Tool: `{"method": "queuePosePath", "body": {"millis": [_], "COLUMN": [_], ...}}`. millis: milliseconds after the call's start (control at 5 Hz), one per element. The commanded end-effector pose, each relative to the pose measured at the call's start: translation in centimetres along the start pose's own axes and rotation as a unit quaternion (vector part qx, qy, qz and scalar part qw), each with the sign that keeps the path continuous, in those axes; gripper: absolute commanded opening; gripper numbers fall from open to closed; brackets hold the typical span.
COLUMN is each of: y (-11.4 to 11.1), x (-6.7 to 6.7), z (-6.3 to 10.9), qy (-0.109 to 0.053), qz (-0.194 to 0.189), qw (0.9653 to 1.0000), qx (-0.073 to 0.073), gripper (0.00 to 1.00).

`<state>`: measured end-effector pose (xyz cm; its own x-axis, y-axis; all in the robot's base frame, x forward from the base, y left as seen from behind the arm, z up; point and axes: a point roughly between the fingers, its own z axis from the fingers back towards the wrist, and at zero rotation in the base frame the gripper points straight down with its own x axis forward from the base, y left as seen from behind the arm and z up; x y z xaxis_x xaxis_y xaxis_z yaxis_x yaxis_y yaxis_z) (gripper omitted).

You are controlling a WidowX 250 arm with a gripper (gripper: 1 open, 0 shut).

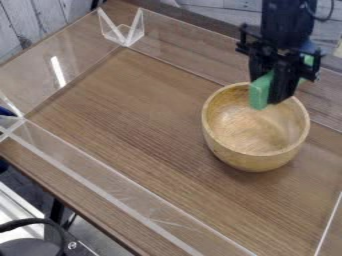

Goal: Put the green block in the brown bowl

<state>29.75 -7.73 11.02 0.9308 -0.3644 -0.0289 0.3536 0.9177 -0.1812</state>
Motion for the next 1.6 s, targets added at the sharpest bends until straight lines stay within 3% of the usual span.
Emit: {"method": "queuePosePath", "body": {"millis": [0, 200, 600, 1000, 1400], "y": [0.1, 0.5, 0.0, 0.0, 0.2], "x": [0.1, 0.2, 0.5, 1.3, 1.0], "z": [-0.2, -1.4, -0.4, -0.8, -2.1], "qy": [-0.015, -0.014, -0.017, -0.017, -0.038], "qz": [-0.014, -0.021, 0.003, -0.004, 0.025], "qw": [0.9997, 0.9994, 0.9995, 0.9994, 0.999], "qx": [0.014, 0.023, 0.027, 0.03, 0.001], "gripper": [0.0, 0.0, 0.0, 0.0, 0.0]}}
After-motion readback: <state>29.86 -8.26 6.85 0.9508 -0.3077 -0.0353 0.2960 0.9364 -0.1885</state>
